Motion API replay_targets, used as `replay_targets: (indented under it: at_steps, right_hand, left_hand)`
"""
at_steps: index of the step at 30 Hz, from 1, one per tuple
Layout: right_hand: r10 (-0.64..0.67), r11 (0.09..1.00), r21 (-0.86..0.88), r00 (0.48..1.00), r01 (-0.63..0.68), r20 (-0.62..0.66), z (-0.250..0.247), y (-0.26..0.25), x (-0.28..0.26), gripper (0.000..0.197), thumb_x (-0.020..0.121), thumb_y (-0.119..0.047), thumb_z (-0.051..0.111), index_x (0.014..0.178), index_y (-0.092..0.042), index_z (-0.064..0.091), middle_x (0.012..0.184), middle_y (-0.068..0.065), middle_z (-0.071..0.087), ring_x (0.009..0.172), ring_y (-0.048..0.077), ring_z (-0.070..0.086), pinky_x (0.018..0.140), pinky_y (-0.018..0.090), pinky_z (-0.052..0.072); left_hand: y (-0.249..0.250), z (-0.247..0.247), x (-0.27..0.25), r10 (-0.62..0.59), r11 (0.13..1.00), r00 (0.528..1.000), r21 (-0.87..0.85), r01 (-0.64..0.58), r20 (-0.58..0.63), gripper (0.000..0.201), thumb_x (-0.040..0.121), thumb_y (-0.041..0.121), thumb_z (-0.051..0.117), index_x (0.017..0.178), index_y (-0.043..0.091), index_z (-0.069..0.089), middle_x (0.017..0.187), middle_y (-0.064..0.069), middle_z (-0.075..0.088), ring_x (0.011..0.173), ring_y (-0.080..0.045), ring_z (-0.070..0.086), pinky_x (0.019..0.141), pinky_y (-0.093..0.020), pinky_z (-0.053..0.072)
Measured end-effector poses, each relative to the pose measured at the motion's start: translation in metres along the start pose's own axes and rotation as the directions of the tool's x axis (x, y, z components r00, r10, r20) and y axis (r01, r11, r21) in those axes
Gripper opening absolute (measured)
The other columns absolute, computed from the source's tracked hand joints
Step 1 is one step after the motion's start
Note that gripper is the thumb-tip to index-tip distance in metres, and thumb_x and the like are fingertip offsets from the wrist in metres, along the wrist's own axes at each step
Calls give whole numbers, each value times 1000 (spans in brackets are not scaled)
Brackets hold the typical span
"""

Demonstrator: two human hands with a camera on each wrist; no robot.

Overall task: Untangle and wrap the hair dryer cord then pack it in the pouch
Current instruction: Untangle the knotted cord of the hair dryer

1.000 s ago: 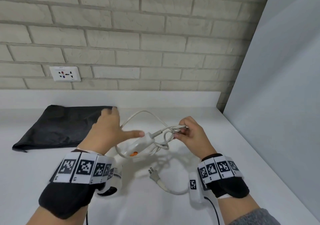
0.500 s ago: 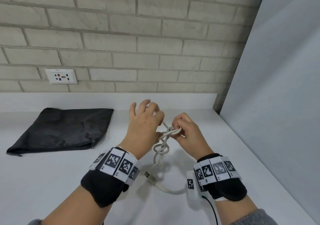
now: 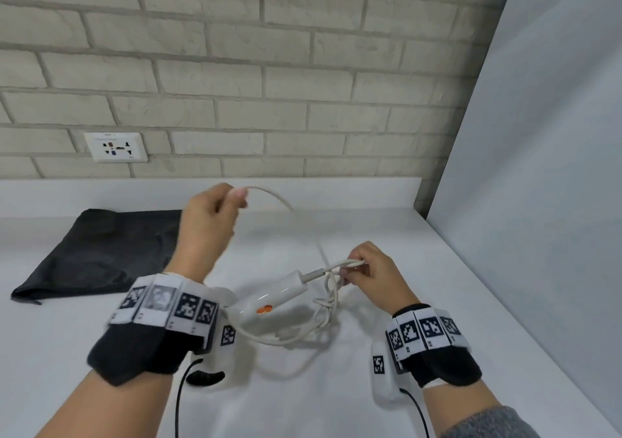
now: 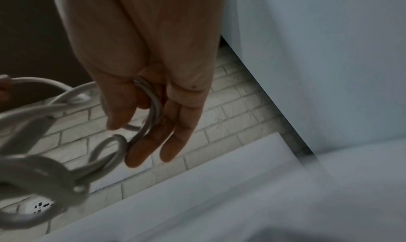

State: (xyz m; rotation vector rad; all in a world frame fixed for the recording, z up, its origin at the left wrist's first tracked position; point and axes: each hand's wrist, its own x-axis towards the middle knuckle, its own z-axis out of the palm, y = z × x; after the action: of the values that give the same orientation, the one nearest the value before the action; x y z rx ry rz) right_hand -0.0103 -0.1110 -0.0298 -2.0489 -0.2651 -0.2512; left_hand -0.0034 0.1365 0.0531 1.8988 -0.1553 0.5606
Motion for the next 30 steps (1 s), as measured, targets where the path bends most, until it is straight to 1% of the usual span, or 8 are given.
replay_targets:
  at_steps: [4,7,10,16,19,23,26,30]
  right_hand:
    - [242,934,253,968,-252,70,8,4,-6,16,84,-5,61,78,-6,47,90,23,60,64,15,68,61,27,57]
    - [316,845,388,929,-368,194,6,-3,-11,19,86,-15,60,77,-9,45,80,15,62,69,23,65,58,31,56]
    - [314,837,402,927,-372,204,2,-6,-15,21,85,-17,62,76,-10,44,78,12,61,71,27,64,59,32,55]
    - [209,867,425,963,-262,167,4,-18,-14,32,71,12,68,79,-7,43,69,17,61,54,22,62,44,24,46]
    - [226,872,417,967,-256,120,4,-25,-10,31,73,8,67,69,-8,41,59,17,59,46,20,60,40,22,43]
    - [285,879,389,958,-277,37,5,-24,-5,28,74,3,69,69,-8,44,54,11,57,45,20,60,41,24,46]
    - [355,893,333,928,-302,-109,9,-12,1,30,74,1,70,67,-10,43,61,12,55,46,21,57,44,26,45]
    - [517,827,430,792,-363,-325,10,11,10,24,77,3,66,68,-9,47,82,22,60,63,30,63,49,31,55]
  left_hand:
    - [-1,-17,4,-259,856,960,-485,178,-105,34,98,26,39,66,17,46,46,7,52,39,-8,46,50,-24,46]
    - [-1,-24,2,-327,759,925,-637,135,-193,28,100,26,29,77,19,42,77,-1,66,48,-9,63,57,-27,55]
    - [-2,-30,2,-364,691,896,-719,76,-254,22,101,25,27,87,21,44,102,-5,59,76,-15,70,73,-27,58]
    - [-4,-11,-2,-338,743,930,-648,167,-147,21,99,19,37,84,15,52,89,4,55,108,-17,56,94,-28,48]
    - [-10,-4,-6,-294,824,953,-526,212,-77,23,96,24,44,103,6,56,108,0,56,108,-11,54,96,-29,43]
    - [5,-10,-14,-4,993,994,-117,-8,-108,38,88,20,55,53,13,41,126,13,50,104,5,49,90,-18,34]
    - [21,-21,-23,101,984,995,-152,-97,18,35,78,26,54,52,4,45,106,8,67,109,-2,54,90,-21,36]
    - [28,-31,-29,29,990,969,-139,5,246,51,72,46,48,70,-2,63,79,-17,67,87,-32,62,94,-50,43]
